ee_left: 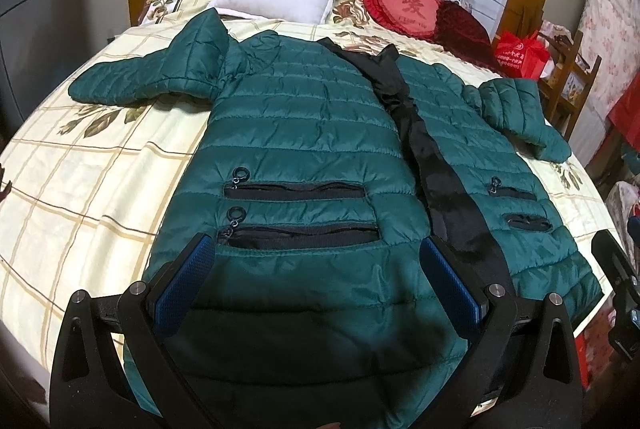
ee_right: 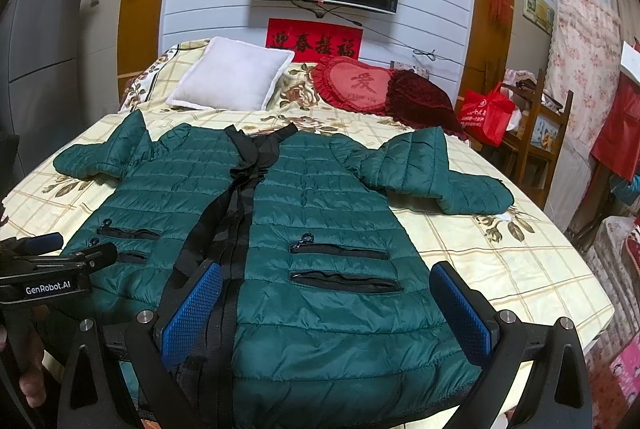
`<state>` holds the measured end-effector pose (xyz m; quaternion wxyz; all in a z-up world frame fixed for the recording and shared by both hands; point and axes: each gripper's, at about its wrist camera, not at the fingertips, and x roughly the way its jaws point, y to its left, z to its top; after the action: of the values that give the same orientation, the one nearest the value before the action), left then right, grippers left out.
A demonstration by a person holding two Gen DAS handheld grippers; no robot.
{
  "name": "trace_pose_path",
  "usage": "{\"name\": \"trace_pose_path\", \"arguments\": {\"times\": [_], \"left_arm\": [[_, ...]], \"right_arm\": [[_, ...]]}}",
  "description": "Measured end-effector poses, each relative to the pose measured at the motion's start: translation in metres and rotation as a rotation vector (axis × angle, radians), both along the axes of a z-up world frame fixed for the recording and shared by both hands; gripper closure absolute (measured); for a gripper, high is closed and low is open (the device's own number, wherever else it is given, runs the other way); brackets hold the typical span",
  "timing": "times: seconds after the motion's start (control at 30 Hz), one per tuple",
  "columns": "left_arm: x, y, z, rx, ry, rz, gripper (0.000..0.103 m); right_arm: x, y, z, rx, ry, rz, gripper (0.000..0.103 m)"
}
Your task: Fold large clothes
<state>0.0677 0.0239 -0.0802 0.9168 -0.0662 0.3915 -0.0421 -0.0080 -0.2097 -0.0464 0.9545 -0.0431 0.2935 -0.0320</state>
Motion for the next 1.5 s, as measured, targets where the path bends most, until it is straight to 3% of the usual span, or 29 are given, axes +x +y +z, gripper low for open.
{"name": "trace_pose_path", "arguments": {"times": [0.27,0.47,0.6,0.7,0.77,0.93,1.1,1.23,1.5], "left_arm": [[0.0,0.001,0.001,0.013,-0.005,0.005,0.0],[-0.003,-0.007,0.004,0.036,-0.025,-0.032,0.0],[-0.005,-0.019,0.004,0.107,-0.051,-0.063,0.0],[-0.007,-0.024,0.005,0.121,-0.073,-0.079,0.0],[-0.004,-0.022,0.007,0.106,-0.077,-0.088,0.0],[0.037,-0.008,0.007,0.025,0.006,-0.121,0.0],[0.092,0.027,0.001,0.122,0.041,0.017,0.0],[0.125,0.074,-0.007,0.143,0.063,0.122,0.0],[0.145,0.203,-0.017,0.07,0.073,0.337,0.0]], "right_arm": [[0.005,0.001,0.001,-0.018,0.025,0.002,0.0],[0.039,-0.008,0.021,0.12,-0.009,0.017,0.0],[0.073,0.0,0.019,0.087,-0.033,0.025,0.0],[0.08,0.005,0.0,0.04,-0.105,0.004,0.0],[0.086,0.006,-0.01,0.013,-0.048,-0.022,0.0],[0.09,0.007,-0.014,0.029,-0.025,0.006,0.0],[0.09,0.002,-0.02,0.048,0.004,0.011,0.0],[0.087,-0.005,-0.022,0.068,0.009,-0.001,0.0],[0.088,-0.005,-0.024,0.063,0.02,0.004,0.0]]}}
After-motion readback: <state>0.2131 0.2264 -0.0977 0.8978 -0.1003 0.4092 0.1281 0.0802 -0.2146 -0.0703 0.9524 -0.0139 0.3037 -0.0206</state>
